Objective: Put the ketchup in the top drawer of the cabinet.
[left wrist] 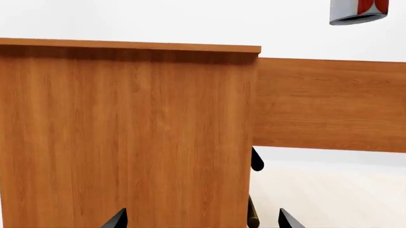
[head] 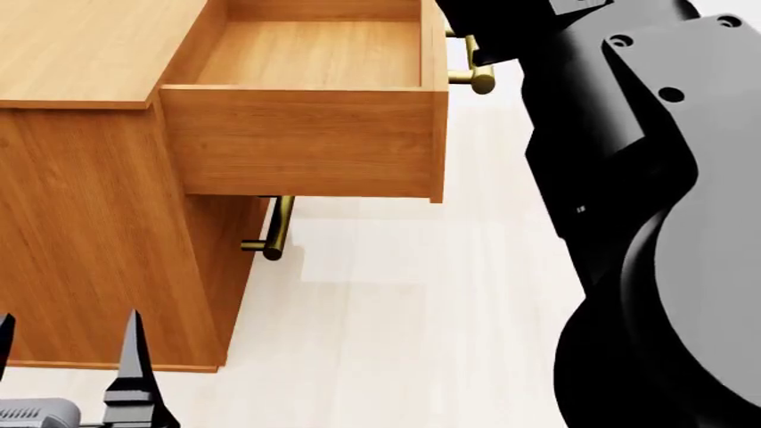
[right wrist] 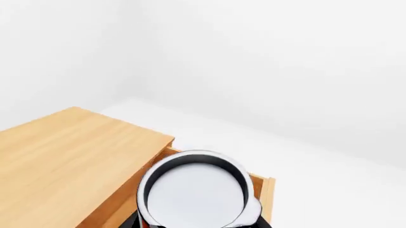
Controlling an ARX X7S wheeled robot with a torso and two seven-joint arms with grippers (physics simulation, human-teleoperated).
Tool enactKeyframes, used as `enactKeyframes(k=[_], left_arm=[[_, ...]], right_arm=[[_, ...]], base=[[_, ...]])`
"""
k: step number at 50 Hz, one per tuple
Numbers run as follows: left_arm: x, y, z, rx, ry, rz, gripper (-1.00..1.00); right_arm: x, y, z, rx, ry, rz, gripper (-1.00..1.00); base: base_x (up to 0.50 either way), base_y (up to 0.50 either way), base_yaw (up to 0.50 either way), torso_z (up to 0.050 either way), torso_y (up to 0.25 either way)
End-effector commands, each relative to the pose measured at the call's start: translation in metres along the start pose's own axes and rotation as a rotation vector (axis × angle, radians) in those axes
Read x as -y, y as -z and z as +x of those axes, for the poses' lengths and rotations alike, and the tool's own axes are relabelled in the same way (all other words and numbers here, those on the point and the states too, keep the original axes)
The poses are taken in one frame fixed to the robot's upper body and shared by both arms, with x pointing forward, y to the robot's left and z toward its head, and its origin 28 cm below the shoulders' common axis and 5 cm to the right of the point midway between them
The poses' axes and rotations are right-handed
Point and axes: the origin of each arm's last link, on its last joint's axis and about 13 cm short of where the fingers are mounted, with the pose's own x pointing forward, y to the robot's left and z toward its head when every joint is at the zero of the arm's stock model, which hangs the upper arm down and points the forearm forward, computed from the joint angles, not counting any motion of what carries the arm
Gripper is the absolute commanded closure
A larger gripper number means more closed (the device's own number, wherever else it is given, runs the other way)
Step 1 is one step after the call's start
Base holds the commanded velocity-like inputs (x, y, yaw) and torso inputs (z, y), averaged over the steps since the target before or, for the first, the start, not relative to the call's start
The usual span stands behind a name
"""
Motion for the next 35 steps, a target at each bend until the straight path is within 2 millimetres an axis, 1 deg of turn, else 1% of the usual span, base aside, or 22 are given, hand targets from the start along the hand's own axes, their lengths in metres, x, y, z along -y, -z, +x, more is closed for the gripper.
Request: enactKeyframes(k=[1, 12, 17, 26, 35], left_arm=[[0.000, 0.001, -0.001, -0.003, 0.002, -0.002, -1.00], [0.000, 0.001, -0.002, -0.003, 0.002, -0.004, -1.00], [0.000, 0.001, -0.002, -0.006, 0.004, -0.002, -1.00], [0.001, 0.003, -0.003, -0.013, 0.008, -0.004, -1.00], [0.002, 0.004, -0.003, -0.016, 0.008, -0.006, -1.00]], right_arm=[[0.001, 0.006, 0.000, -0.062, -0.028, -0.050, 1.00], [-0.003, 0.007, 0.002, -0.053, -0.135, -0.099, 1.00], [-0.003, 0.011, 0.004, -0.057, -0.152, -0.077, 1.00], [-0.002, 0.028, 0.008, -0.082, -0.171, -0.061, 1.00], [0.000, 0.036, 0.010, -0.078, -0.169, -0.019, 1.00]], base=[[0.00, 0.00, 0.00, 0.000, 0.000], [0.00, 0.00, 0.00, 0.000, 0.000], [0.00, 0.00, 0.00, 0.000, 0.000], [0.00, 0.00, 0.00, 0.000, 0.000], [0.00, 0.00, 0.00, 0.000, 0.001]])
